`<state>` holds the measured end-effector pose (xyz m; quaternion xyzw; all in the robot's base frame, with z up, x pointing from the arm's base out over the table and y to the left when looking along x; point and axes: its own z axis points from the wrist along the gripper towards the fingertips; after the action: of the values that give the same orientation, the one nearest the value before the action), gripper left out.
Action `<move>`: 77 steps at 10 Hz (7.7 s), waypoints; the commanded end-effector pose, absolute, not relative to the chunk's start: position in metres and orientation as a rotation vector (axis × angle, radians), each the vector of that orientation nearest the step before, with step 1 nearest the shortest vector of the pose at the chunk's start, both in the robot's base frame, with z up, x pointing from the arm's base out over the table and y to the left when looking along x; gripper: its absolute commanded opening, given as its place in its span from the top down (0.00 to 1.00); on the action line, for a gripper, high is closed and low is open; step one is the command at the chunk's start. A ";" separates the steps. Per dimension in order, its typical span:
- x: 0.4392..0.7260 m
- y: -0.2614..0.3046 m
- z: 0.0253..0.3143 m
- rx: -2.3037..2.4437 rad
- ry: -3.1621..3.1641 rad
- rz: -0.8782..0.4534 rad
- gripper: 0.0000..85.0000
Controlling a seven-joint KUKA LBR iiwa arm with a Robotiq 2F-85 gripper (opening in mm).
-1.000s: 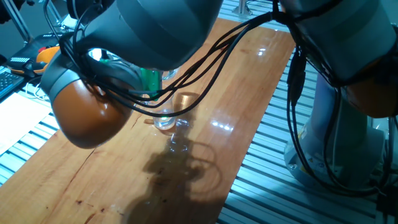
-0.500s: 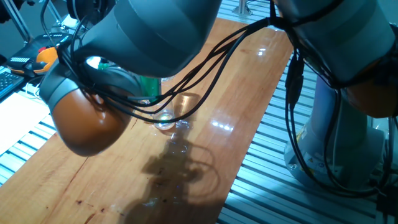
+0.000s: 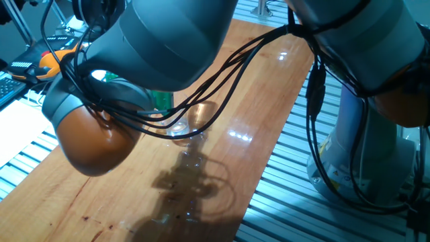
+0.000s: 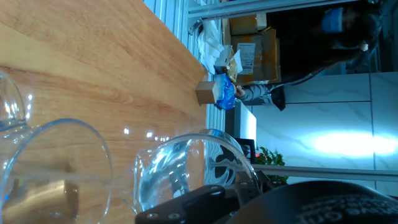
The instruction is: Pour the water from one cup into another empty cup
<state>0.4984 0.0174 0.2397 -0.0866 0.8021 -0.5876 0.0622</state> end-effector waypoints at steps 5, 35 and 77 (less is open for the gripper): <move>0.498 0.018 0.240 -0.269 2.422 -1.796 1.00; 0.523 -0.037 0.208 -0.310 3.064 -0.529 1.00; 0.590 -0.075 0.109 -0.200 3.172 -0.053 0.80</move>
<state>0.5907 -0.0760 0.1100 -0.0631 0.9977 -0.0169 -0.0186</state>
